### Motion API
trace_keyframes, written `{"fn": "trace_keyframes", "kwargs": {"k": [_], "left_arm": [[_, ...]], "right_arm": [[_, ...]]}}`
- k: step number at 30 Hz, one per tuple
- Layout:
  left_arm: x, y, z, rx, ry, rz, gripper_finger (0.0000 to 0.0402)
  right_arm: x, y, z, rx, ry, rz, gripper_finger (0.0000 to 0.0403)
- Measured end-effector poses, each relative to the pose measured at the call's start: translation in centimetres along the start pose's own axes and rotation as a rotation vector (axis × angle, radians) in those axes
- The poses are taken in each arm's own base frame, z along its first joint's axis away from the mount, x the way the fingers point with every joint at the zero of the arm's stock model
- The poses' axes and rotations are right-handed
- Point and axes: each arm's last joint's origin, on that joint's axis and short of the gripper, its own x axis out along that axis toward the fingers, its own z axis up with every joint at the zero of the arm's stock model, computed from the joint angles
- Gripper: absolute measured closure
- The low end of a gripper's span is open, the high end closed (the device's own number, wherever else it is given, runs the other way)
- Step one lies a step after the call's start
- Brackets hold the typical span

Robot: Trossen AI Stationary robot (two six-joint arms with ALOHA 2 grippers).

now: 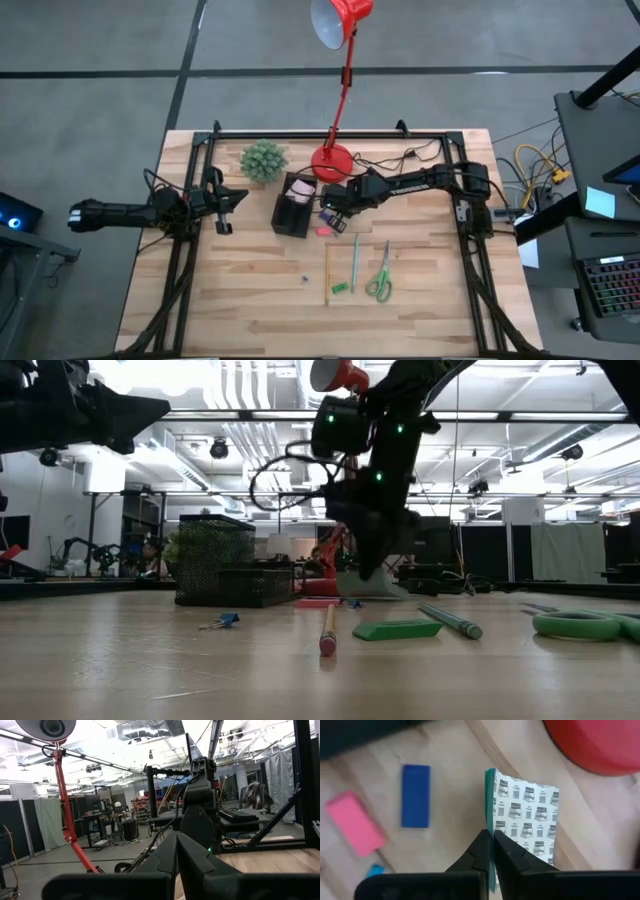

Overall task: Pick and place office supplies into organizer
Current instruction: Put the green sticky notes in the black desk organizer

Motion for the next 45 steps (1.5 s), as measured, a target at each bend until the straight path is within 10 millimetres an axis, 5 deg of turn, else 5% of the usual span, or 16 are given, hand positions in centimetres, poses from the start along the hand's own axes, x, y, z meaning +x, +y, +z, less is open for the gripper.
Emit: {"fn": "trace_keyframes", "kwargs": {"k": [17, 33, 45], "left_arm": [[0.0, 0.0, -0.1, 0.001, 0.005, -0.001, 0.0402], [0.0, 0.0, -0.1, 0.002, 0.010, -0.003, 0.0402], [0.0, 0.0, -0.1, 0.002, 0.010, -0.002, 0.0402]], "right_arm": [[-6.4, -0.3, 1.2, -0.090, -0.227, 0.113, 0.0394], [-6.7, 0.8, 2.9, -0.443, -0.441, 0.115, 0.0394], [-7.1, 0.0, 4.7, -0.454, -0.586, 0.132, 0.0394]]}}
